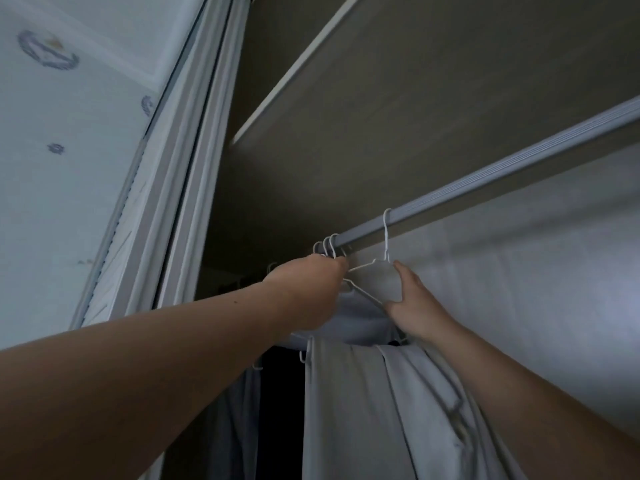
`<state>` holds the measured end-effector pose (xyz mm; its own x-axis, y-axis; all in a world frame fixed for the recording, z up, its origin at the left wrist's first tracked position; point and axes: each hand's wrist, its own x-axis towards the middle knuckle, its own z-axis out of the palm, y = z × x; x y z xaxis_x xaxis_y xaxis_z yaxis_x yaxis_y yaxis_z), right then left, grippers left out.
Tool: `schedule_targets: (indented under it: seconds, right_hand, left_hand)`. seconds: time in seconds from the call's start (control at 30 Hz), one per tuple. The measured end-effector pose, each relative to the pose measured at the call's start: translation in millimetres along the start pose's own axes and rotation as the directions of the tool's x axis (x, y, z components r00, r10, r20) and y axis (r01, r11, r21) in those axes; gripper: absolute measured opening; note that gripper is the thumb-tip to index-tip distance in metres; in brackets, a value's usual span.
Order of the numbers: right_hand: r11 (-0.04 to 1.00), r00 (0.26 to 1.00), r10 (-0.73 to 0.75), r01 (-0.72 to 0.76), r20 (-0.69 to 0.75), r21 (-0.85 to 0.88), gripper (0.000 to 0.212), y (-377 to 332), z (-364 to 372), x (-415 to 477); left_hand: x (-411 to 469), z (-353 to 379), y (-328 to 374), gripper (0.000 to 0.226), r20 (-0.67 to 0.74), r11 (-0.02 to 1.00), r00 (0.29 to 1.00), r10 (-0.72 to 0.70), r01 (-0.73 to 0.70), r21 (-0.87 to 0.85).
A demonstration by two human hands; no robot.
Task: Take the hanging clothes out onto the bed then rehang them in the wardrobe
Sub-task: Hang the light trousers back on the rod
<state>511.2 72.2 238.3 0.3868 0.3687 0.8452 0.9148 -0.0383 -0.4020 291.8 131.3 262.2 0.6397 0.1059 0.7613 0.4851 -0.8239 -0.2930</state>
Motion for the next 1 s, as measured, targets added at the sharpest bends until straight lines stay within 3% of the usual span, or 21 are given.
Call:
schedule_targets:
  seconds: [0.2,0.43,0.7,0.8,0.93,1.0]
  right_hand:
    - [0.999,0.996,0.02,-0.023,0.082,0.043,0.08,-4,37,22]
    - [0.987,0.981,0.072,-0.096,0.181,0.128,0.07,-8,87,55]
    - [0.976,0.967,0.109,-0.148,0.23,0.16,0.068,-9,125,79]
    - [0.97,0.963,0.106,-0.155,0.246,0.19,0.071,-8,128,81]
    - [0.966,0.962,0.083,-0.142,0.259,0.217,0.089,-6,121,74]
    - [0.969,0.967,0.061,-0.117,0.249,0.216,0.091,-7,115,65]
  left_hand:
    - [8,21,-30,0.031,0.033,0.995,0.998,-0.057,0.054,0.087]
    - [6,43,-57,0.047,0.11,0.975,0.975,-0.192,0.176,0.137]
    - [9,59,-70,0.043,0.144,0.94,0.954,-0.263,0.22,0.261]
    - [5,60,-71,0.044,0.197,0.922,0.937,-0.288,0.216,0.322]
    - [-4,53,-71,0.067,0.28,0.913,0.914,-0.292,0.181,0.365]
    - [-13,47,-70,0.058,0.297,0.914,0.907,-0.298,0.182,0.362]
